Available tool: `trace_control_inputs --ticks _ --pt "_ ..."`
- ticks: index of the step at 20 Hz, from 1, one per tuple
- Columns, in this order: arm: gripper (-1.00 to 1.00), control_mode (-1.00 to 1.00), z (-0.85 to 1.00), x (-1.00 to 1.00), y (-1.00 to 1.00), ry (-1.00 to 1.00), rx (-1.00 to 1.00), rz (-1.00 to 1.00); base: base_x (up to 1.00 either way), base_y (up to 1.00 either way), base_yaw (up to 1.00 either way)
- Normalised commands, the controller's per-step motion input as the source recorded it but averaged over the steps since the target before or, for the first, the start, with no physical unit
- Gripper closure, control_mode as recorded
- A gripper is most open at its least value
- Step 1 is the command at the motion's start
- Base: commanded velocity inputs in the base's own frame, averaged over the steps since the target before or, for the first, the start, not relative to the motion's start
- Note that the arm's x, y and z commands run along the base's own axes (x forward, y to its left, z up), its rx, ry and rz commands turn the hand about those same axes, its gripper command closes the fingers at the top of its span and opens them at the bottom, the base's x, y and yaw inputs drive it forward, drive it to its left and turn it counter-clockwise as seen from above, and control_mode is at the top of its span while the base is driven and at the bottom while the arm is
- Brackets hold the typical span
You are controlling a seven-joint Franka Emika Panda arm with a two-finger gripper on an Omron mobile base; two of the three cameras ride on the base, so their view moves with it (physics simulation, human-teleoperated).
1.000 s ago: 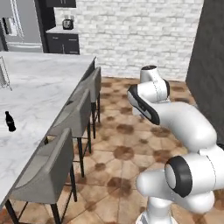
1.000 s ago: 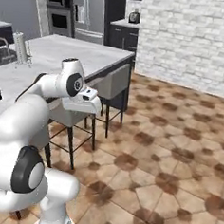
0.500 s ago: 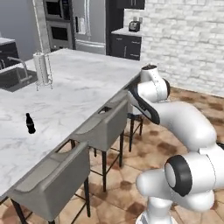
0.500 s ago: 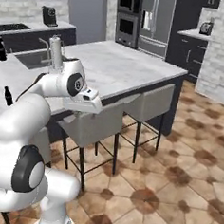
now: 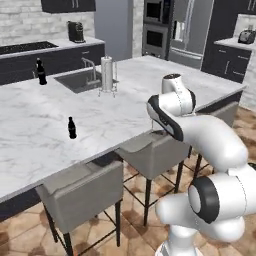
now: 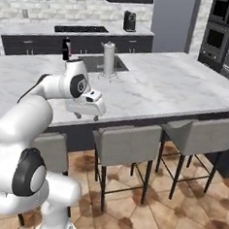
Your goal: Place the large bottle from the dining counter next to the other large bottle outside the sink, and place the small bottle from the dining counter next to the other small bottle inside the sink.
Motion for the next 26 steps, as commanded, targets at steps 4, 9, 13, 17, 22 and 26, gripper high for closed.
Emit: trace_control_inputs --ticks 4,9,13,17,22,26 --pt "-1.0 1.0 0.0 0.0 0.0 0.0 0.0 0.0 0.03 -0.42 0.66" --pt "-1.0 1.0 0.0 0.0 0.0 0.0 0.0 0.0 0.08 -0.27 0.61" --pt "-1.0 1.0 0.0 0.0 0.0 0.0 0.0 0.0 0.06 -0.12 0.52" --pt "-1.0 1.0 0.0 0.0 0.0 0.0 0.0 0.0 0.11 -0.06 0.35" --pt "-1.0 1.0 0.0 0.0 0.0 0.0 0.0 0.0 0.2 -0.01 0.07" --pt "-1.0 1.0 0.0 0.0 0.0 0.0 0.0 0.0 0.32 -0.07 0.0"
